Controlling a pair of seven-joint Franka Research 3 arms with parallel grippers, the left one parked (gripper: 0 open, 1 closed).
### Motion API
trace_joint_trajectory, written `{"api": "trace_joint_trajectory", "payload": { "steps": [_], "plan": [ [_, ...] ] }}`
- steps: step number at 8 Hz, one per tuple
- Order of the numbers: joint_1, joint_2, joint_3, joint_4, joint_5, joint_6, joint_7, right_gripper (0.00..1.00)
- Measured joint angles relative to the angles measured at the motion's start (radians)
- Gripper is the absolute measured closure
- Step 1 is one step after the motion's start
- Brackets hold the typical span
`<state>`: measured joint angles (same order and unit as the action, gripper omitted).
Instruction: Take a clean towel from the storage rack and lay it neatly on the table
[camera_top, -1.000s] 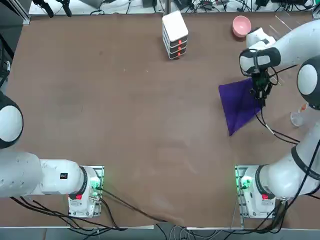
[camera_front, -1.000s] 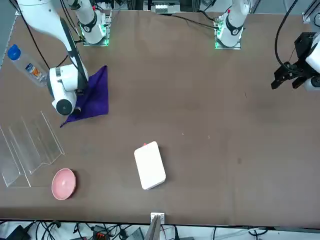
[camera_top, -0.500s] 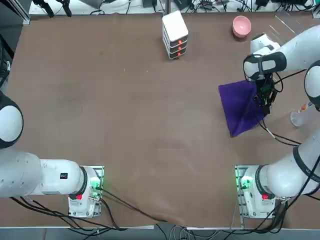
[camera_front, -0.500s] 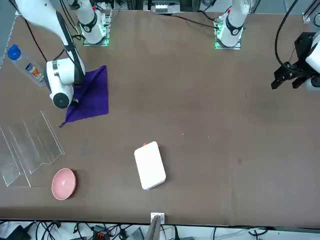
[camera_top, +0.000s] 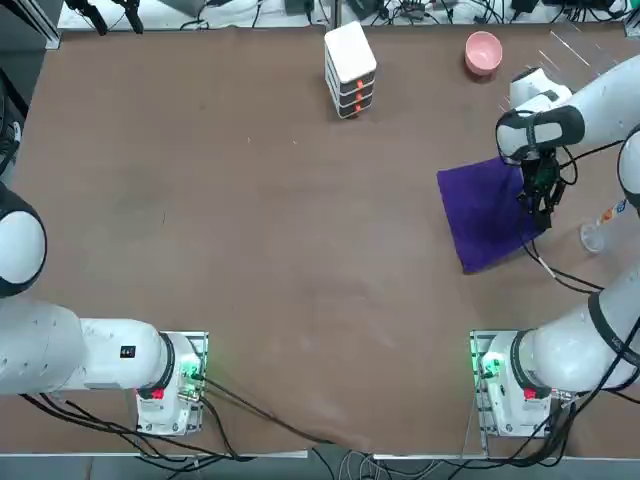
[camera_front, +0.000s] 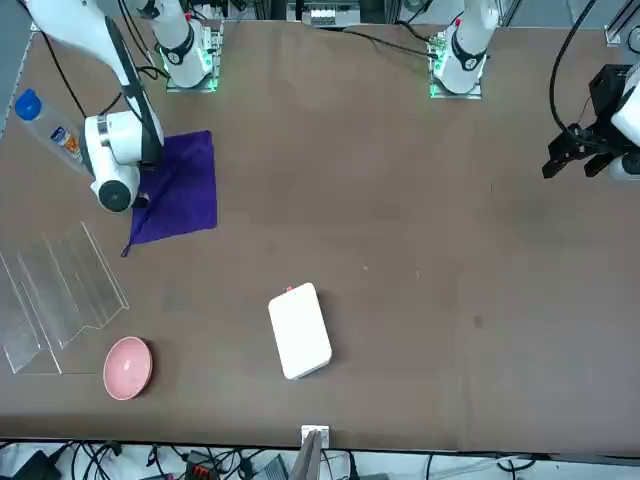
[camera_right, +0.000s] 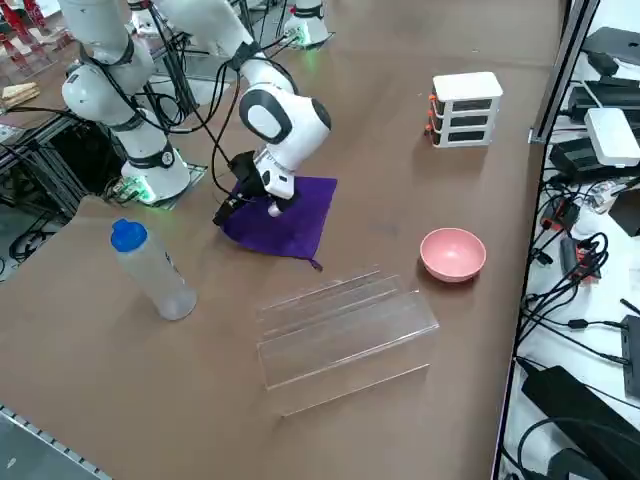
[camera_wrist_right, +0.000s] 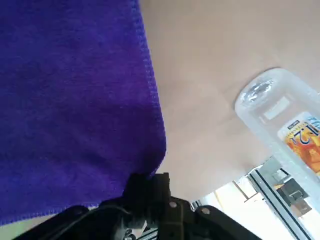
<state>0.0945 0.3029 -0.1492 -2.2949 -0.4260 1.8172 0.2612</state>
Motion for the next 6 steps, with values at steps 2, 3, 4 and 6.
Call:
{"api": "trace_joint_trajectory", "payload": {
  "steps": [2,3,4,6],
  "plan": [
    [-0.014,0.001,0.0,-0.004,-0.004,0.008,-0.028,0.82],
    [-0.017,0.002,0.0,-0.006,-0.004,0.016,-0.037,0.66],
    [-0.019,0.0,0.0,-0.006,-0.004,0.021,-0.038,0.45],
    [-0.023,-0.04,0.0,0.009,0.027,0.042,-0.038,0.09]
  ]
}}
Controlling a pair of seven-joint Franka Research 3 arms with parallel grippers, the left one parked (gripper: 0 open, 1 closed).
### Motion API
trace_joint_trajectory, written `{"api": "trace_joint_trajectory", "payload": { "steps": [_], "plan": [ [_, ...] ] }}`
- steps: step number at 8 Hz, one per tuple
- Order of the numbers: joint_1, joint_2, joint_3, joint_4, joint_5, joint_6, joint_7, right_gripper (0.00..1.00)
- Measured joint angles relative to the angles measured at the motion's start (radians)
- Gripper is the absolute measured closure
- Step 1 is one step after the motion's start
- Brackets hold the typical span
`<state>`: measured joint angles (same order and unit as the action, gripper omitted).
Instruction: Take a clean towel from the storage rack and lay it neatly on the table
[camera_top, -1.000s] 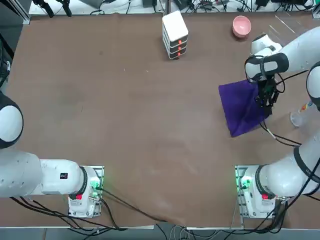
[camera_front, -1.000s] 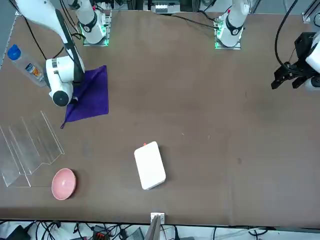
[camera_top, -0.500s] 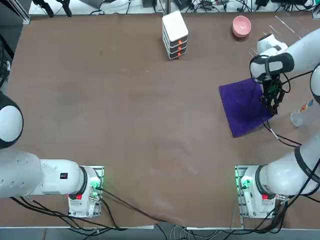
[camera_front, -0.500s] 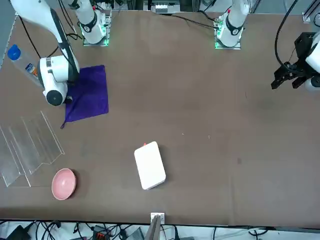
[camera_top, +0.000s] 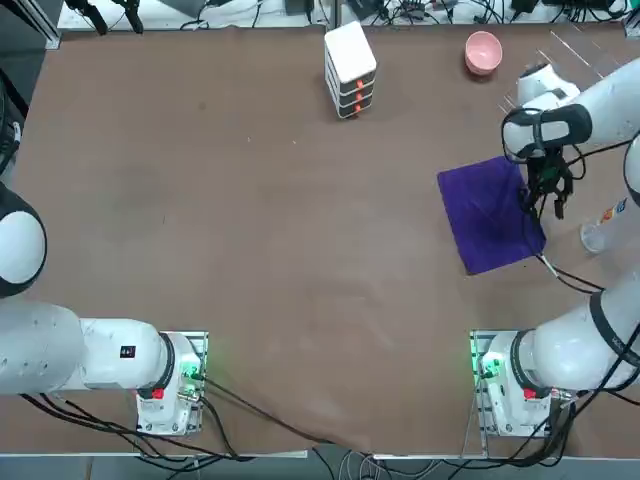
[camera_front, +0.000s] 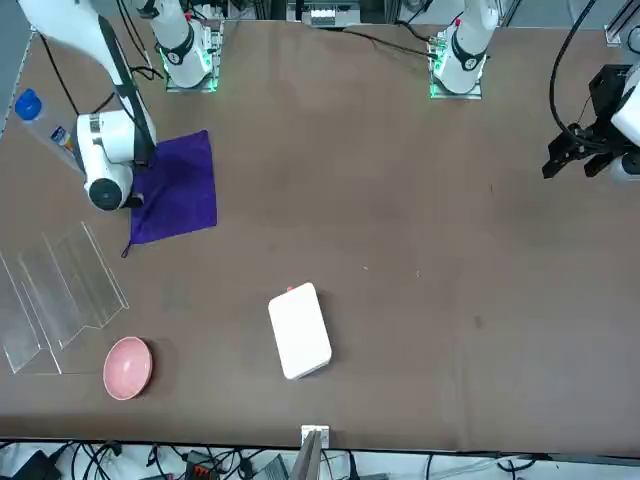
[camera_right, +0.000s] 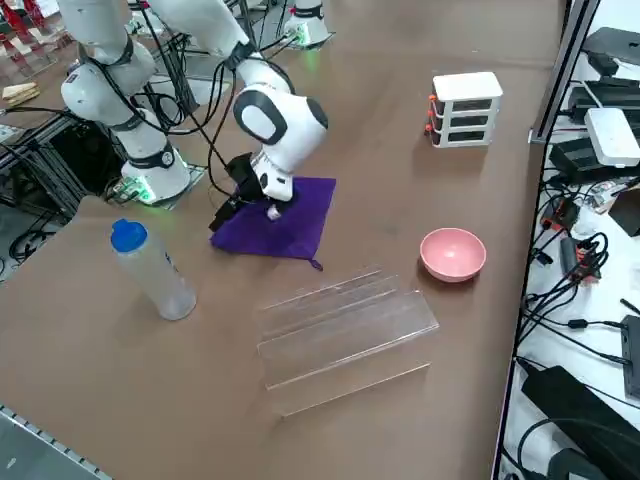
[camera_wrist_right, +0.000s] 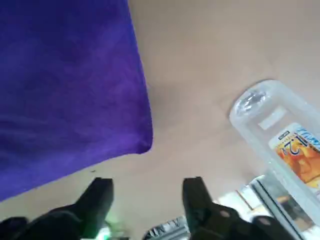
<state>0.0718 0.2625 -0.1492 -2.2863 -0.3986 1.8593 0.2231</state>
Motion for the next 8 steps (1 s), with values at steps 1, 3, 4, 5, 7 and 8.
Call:
{"api": "trace_joint_trajectory", "payload": {
  "steps": [1,3,4,5,7,8],
  "plan": [
    [-0.002,-0.043,0.0,0.03,0.074,0.013,-0.001,0.0],
    [-0.001,-0.121,0.003,0.158,0.249,0.01,-0.007,0.0],
    [-0.001,-0.139,0.005,0.236,0.308,-0.018,-0.012,0.0],
    [-0.002,-0.145,0.005,0.323,0.362,-0.075,-0.037,0.0],
    [-0.007,-0.147,0.001,0.544,0.42,-0.237,-0.106,0.0],
    [-0.008,-0.152,0.002,0.643,0.427,-0.288,-0.127,0.0]
  ]
}}
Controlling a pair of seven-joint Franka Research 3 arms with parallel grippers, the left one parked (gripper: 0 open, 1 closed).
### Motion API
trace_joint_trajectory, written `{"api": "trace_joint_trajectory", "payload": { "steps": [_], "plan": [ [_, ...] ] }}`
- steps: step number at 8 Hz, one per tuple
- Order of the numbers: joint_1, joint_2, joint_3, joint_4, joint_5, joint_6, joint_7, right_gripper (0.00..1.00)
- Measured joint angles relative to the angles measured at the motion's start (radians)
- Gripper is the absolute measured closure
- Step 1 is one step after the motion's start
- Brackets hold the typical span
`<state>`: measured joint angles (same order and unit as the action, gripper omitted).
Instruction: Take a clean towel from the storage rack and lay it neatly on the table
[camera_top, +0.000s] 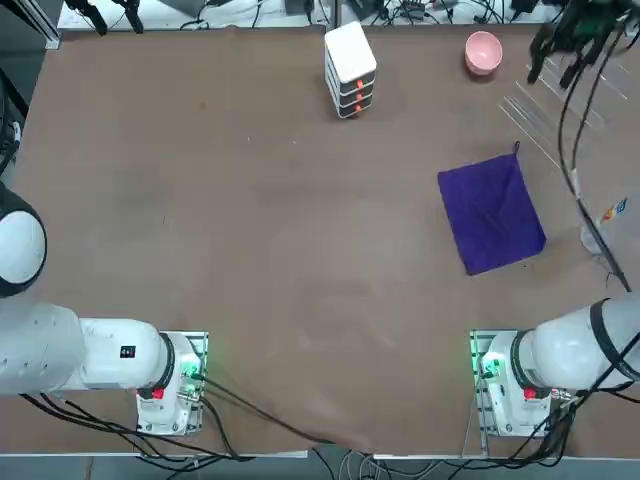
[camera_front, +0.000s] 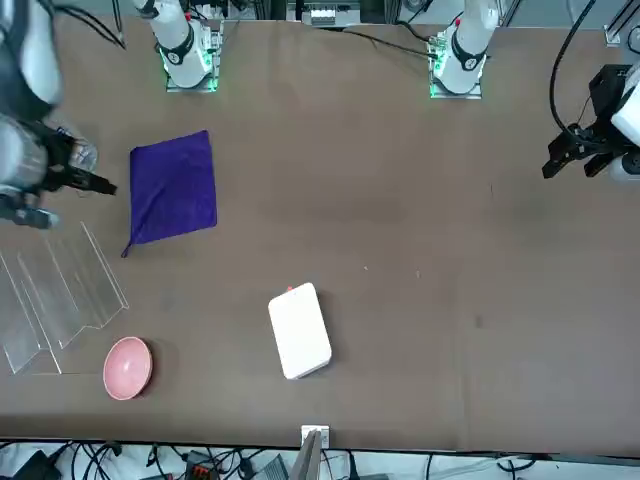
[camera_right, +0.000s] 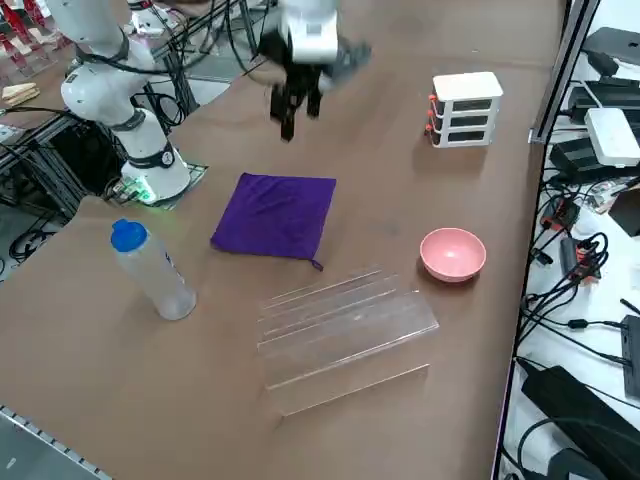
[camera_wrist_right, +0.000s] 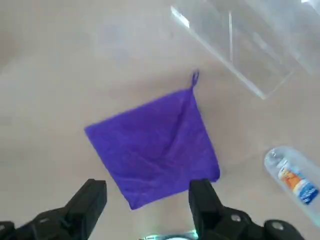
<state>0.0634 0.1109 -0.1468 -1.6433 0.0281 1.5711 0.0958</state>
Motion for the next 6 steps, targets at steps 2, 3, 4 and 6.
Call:
{"api": "trace_joint_trajectory", "payload": {
  "steps": [2,3,4,6],
  "plan": [
    [-0.019,-0.033,0.064,0.084,-0.001,-0.022,-0.048,0.0],
    [-0.029,-0.061,0.105,0.086,-0.003,-0.022,-0.049,0.0],
    [-0.031,-0.084,0.122,0.084,-0.003,-0.022,-0.051,0.0],
    [-0.029,-0.113,0.128,0.059,-0.007,-0.016,-0.061,0.0]
  ]
}}
